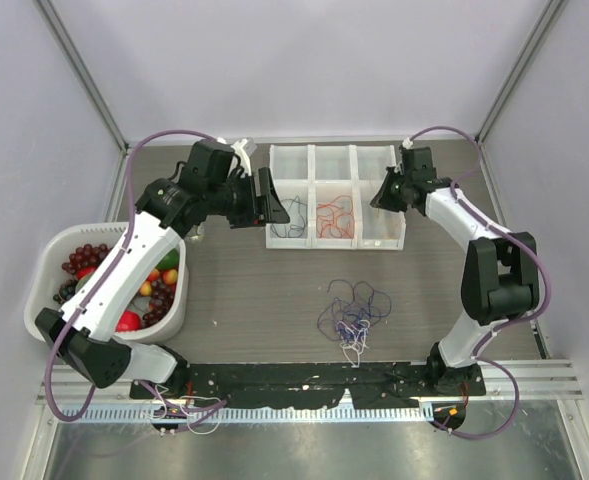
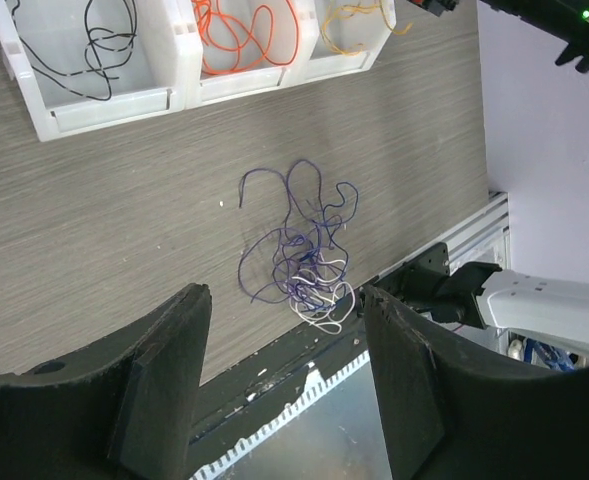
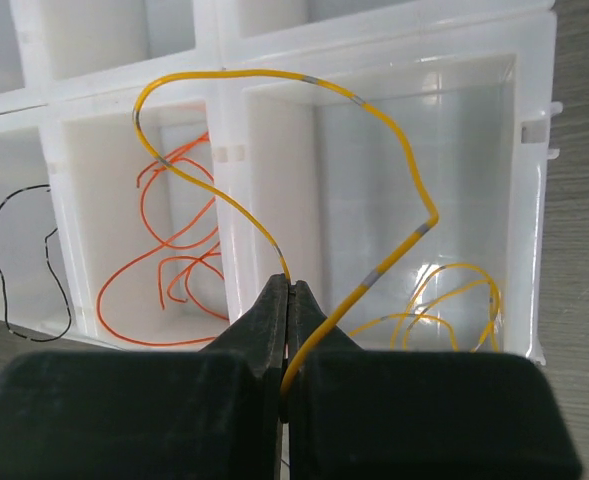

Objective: Untangle the cables

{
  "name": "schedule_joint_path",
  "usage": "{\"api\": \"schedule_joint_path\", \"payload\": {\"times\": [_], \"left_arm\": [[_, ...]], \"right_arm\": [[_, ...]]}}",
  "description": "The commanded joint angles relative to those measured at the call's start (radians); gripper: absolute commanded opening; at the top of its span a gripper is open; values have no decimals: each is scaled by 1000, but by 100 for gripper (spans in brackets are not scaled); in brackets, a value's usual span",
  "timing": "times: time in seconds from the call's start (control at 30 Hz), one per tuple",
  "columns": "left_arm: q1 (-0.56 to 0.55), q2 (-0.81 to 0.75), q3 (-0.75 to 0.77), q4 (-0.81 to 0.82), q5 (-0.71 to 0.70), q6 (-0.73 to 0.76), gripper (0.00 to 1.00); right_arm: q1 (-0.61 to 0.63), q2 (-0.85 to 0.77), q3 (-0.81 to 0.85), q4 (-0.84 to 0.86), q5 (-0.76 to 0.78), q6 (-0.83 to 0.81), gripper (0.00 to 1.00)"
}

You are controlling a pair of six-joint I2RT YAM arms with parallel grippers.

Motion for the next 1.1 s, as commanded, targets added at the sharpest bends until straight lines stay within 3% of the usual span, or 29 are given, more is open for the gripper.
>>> {"api": "schedule_joint_path", "payload": {"times": [0.0, 0.2, 0.37, 0.6, 0.67, 0.87, 1.07], "left_arm": [[3, 16, 4, 15, 54, 39, 66], [3, 30, 2, 17, 60, 36, 65], [3, 37, 0, 26, 77, 17, 65], [3, 25, -49, 52, 83, -9, 65], [3, 25, -67, 58, 97, -19, 65], [-49, 54, -144, 132, 123, -38, 62], [-171, 180, -155, 181, 106, -21, 59]], "right_arm": [[-18, 55, 60, -55, -51, 63, 1], [-18, 126, 83, -192, -67, 52, 2], [-18, 139, 101, -217, -38, 17, 11], [-16, 176, 206, -299, -21, -18, 45], [-15, 150, 224, -322, -11, -26, 49], [-16, 42, 240, -384, 27, -43, 52], [-6, -129, 114, -409, 55, -41, 56]]}}
